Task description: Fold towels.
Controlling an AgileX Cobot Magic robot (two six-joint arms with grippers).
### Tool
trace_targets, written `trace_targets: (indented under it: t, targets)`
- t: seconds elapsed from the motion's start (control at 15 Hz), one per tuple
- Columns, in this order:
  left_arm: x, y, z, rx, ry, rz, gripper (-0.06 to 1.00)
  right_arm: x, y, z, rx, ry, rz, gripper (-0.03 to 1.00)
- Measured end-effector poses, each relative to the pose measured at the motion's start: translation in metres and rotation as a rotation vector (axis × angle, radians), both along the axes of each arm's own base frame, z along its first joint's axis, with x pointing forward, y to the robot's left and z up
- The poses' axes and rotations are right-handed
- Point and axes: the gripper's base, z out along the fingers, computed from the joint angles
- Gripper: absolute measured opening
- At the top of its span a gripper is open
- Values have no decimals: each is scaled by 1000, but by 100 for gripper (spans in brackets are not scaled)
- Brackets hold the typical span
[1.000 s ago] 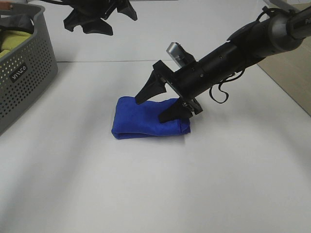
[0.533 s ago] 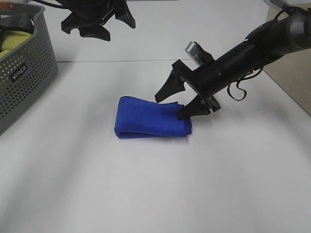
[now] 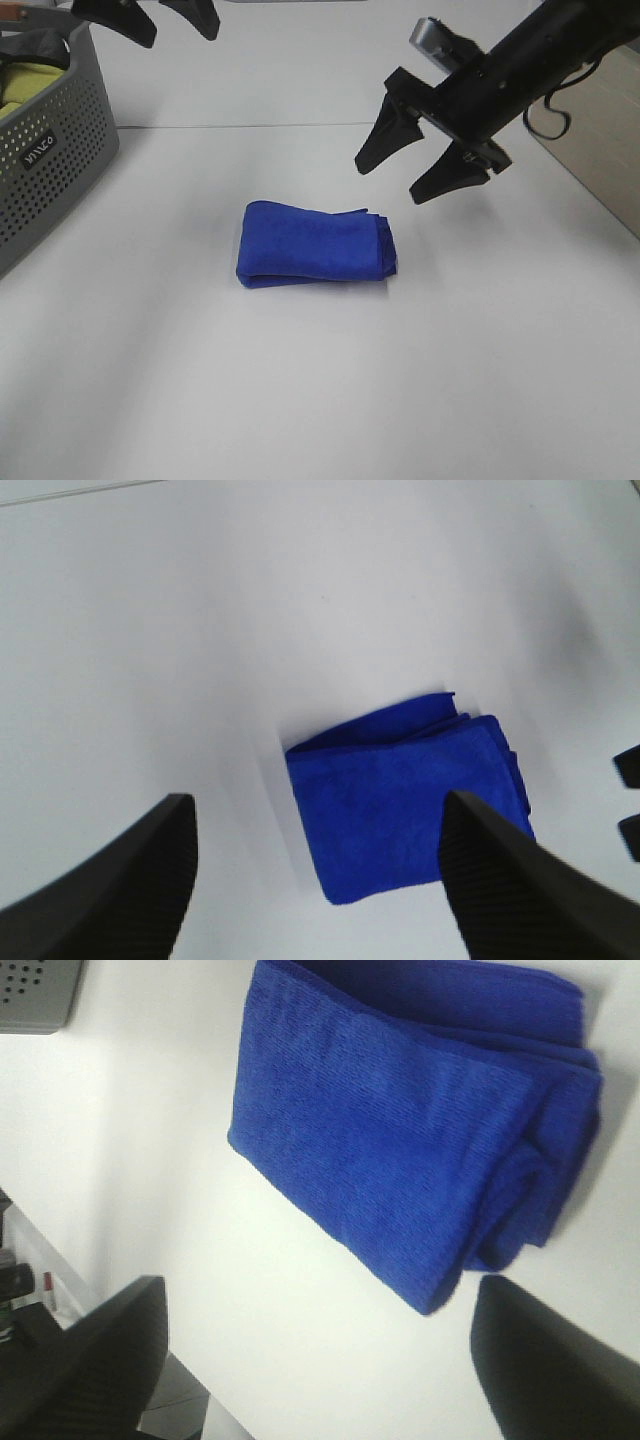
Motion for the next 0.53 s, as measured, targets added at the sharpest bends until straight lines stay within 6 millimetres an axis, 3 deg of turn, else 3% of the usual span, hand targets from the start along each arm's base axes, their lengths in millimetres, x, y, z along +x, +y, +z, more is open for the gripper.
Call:
trace_targets:
  t: [0.07,0.13,0.2,0.27,0.4,0.53]
  targets:
    - [-8,4,11,18,-6,-5,65,-3,-2,8,-17,-9,-5,78]
    - [-16,9,21,42,-18,-8,65,-13,-9,33,-74,-45,-17,78]
    - [-28,15,32,65,-31,-8,65,-17,-12,43,-90,-64,-19,78]
    - [-42,21,37,87,-32,-7,65,-32,-18,75,-124,-127,-31,78]
    - [-67,32,41,116,-26,-6,65,-48,-25,103,-149,-186,-36,78]
    - [-109,47,45,130,-22,-5,65,-81,-36,140,-185,-267,-44,78]
